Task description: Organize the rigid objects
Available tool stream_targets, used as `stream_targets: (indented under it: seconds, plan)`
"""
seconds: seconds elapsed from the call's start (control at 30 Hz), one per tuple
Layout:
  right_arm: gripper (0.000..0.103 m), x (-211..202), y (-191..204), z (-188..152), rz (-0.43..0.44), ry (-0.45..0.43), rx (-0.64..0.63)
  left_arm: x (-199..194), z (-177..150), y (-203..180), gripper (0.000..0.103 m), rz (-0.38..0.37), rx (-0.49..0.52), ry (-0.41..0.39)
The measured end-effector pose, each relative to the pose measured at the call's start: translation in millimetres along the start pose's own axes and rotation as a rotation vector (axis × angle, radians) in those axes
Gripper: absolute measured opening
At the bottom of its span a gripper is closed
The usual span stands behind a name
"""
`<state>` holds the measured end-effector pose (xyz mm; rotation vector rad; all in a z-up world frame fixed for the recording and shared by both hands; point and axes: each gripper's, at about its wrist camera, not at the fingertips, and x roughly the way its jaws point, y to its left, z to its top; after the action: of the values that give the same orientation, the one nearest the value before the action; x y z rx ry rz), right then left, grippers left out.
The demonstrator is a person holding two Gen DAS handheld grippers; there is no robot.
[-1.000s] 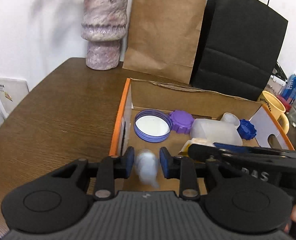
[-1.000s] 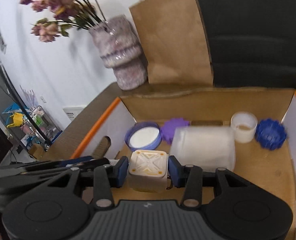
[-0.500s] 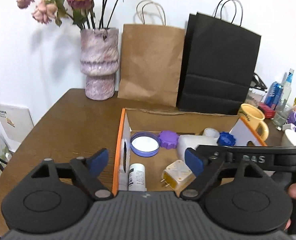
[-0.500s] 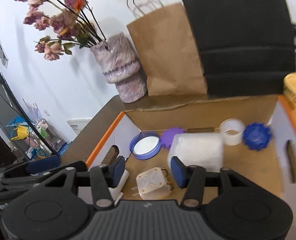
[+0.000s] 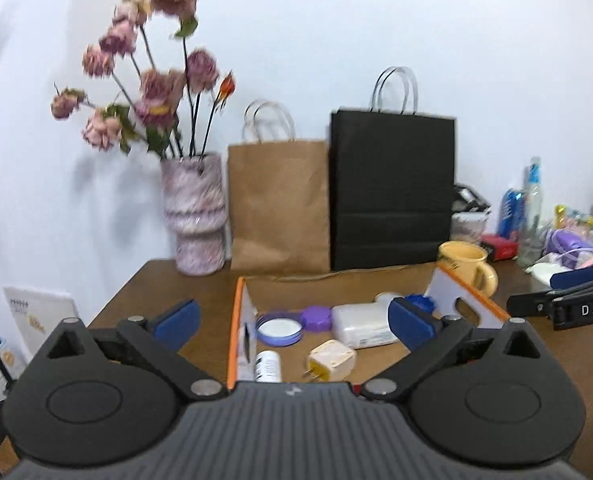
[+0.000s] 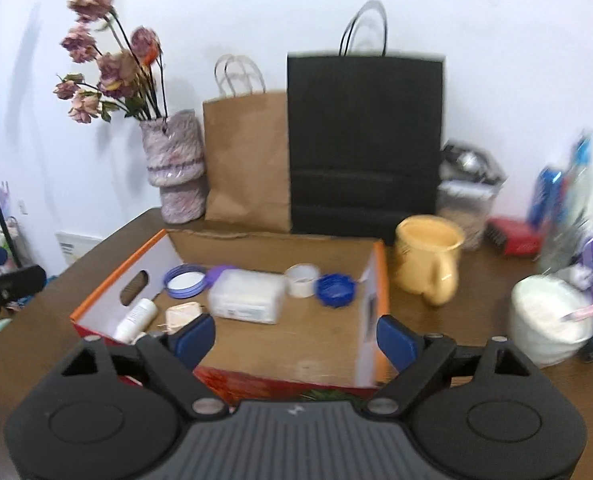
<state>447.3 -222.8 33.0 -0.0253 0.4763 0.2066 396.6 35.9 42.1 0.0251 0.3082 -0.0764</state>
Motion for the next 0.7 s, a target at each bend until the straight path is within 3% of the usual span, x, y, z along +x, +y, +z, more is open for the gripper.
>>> stream_targets:
  seconds: [0.07, 0.4, 0.7]
  plan:
    - [0.094, -18, -2, -8, -0.019, -0.053, -0.020, -13, -6, -3, 0.103, -0.012, -0.018, -0.035]
    - [0.100, -94, -4, -46, -0.039, -0.225, -0.002, -73, -29, -14, 0.103, -0.003, -0.052, -0.103]
    - [0.103, -164, 17, -111, -0.023, -0.284, -0.021, -155, -73, -24, 0.103, -0.003, -0.024, -0.096]
